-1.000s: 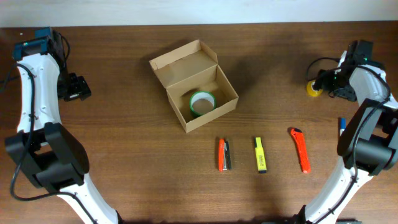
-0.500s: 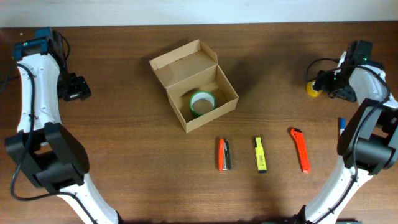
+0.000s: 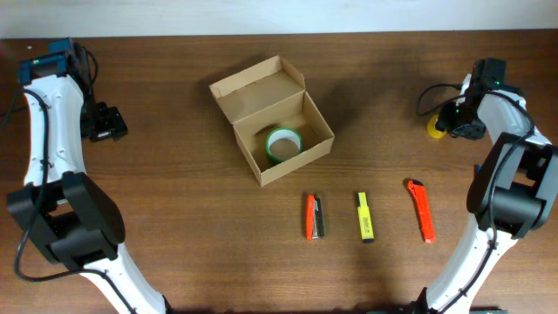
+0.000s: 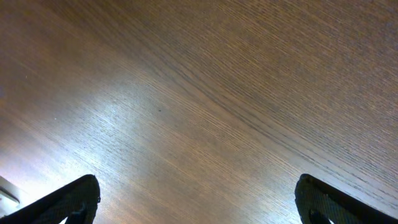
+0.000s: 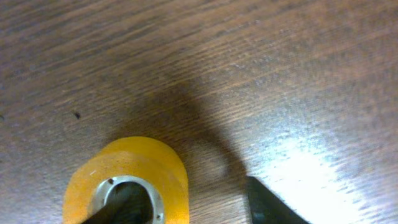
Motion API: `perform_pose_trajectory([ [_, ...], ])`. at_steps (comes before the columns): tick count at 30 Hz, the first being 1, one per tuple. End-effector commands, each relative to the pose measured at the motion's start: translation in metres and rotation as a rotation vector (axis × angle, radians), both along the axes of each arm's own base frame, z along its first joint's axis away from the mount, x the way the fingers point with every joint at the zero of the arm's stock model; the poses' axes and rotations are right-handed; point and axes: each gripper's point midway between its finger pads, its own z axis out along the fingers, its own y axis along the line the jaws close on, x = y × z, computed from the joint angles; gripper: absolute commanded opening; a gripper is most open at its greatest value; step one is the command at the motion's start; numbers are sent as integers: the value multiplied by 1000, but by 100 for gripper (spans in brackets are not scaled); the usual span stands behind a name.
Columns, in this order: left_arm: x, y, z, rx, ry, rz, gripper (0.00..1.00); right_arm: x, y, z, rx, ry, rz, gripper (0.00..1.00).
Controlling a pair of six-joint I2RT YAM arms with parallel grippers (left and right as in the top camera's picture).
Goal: Pack container
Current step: 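Grasp the yellow tape roll rim with the right gripper and lift, then carry the yellow tape into the box and lower it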
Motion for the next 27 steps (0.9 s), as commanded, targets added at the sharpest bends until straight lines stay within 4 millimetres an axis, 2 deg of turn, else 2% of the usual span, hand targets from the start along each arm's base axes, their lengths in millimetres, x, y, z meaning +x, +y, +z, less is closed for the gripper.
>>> perform_pose_trajectory([
  [1,-2,0,-1,-5,5,-13,100,-2,0,-12,-2,29,-2,35],
  [4,-2,0,-1,-5,5,-13,100,-2,0,-12,-2,29,-2,22],
  [7,-2,0,-1,-5,5,-13,100,-2,0,-12,-2,28,-3,16],
  [16,-2,0,-1,-5,5,-13,100,-2,1,-11,3,27,-5,4],
  [18,-2,0,-1,-5,5,-13,100,-2,1,-7,4,21,-12,4],
  [22,-2,0,-1,-5,5,-13,100,2,1,15,-6,-18,-14,3],
  [27,-2,0,-1,-5,5,-13,100,6,-1,67,-37,-111,-14,4],
])
